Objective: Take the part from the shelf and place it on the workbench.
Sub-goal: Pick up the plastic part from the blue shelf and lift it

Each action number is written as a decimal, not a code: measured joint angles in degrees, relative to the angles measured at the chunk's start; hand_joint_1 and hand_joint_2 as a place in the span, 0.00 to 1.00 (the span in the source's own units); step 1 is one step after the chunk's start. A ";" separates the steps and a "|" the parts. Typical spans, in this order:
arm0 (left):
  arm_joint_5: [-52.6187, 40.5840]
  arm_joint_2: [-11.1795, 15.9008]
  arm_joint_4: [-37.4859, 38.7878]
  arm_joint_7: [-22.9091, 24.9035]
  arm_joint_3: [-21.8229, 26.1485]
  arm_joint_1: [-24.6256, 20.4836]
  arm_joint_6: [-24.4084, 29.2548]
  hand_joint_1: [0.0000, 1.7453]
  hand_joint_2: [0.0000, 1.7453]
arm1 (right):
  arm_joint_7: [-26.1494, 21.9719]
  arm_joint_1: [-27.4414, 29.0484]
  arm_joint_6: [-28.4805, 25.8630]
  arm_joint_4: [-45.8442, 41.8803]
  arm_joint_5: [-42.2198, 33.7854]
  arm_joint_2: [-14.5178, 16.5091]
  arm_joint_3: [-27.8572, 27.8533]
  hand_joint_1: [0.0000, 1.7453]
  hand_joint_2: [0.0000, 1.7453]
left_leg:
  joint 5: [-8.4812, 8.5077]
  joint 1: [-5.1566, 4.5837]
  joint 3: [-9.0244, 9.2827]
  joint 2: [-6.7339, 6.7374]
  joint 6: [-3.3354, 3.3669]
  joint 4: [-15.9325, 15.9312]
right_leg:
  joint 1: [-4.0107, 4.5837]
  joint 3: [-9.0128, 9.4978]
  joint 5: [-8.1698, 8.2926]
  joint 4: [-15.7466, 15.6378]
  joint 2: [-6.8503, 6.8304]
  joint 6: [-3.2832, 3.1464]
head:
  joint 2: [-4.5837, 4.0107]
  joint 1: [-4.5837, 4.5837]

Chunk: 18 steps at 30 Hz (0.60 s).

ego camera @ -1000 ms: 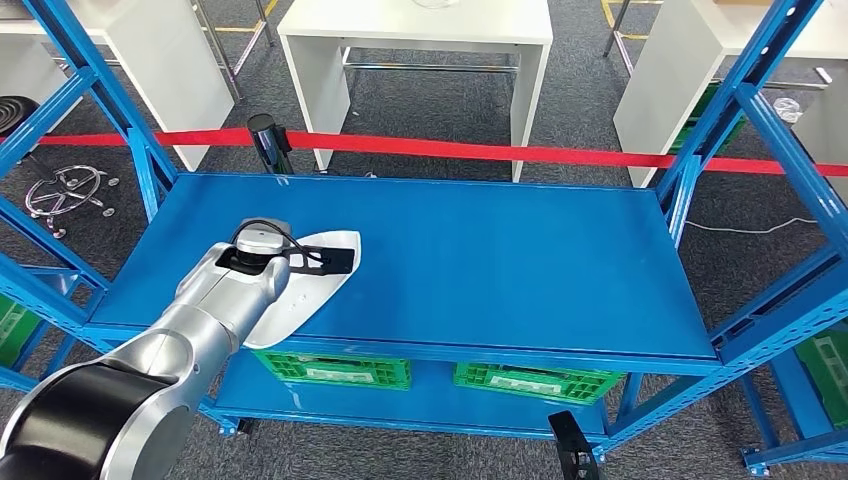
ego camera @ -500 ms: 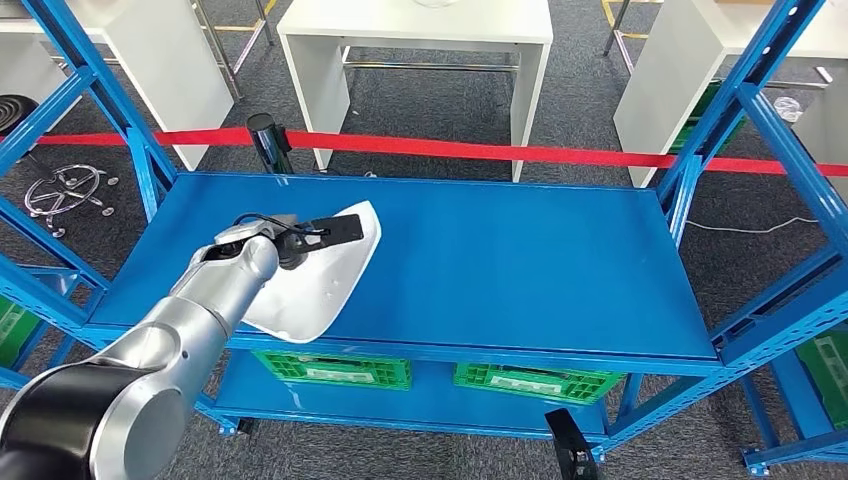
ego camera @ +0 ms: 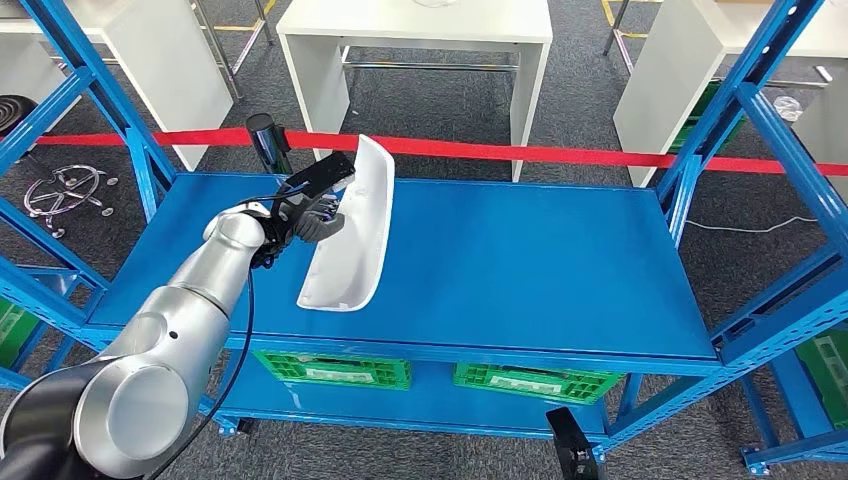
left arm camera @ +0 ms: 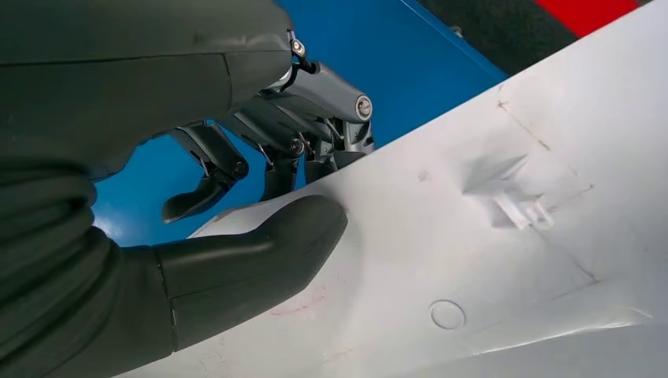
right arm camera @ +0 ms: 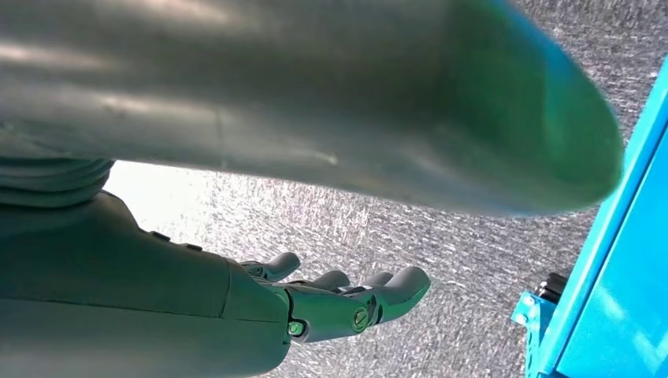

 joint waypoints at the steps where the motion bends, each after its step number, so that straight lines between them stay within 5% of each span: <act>1: 1.18 -0.01 0.00 -0.52 1.04 0.03 -0.36 1.00 1.00 | -0.17 0.11 -0.01 0.00 -0.08 -0.01 -0.08 0.00 0.00 | 0.00 0.00 0.00 0.00 0.00 0.00 | 0.00 0.00 0.00 0.00 0.00 0.00 | 0.00 0.00; 18: 18.51 -2.02 -0.28 -17.49 16.84 2.58 -5.85 1.00 1.00 | -1.92 1.75 -0.76 0.00 -1.63 -0.40 -2.19 0.00 0.00 | -0.02 0.00 -0.02 0.00 0.01 0.00 | -0.01 0.01 -0.01 -0.06 0.00 0.02 | 0.00 0.00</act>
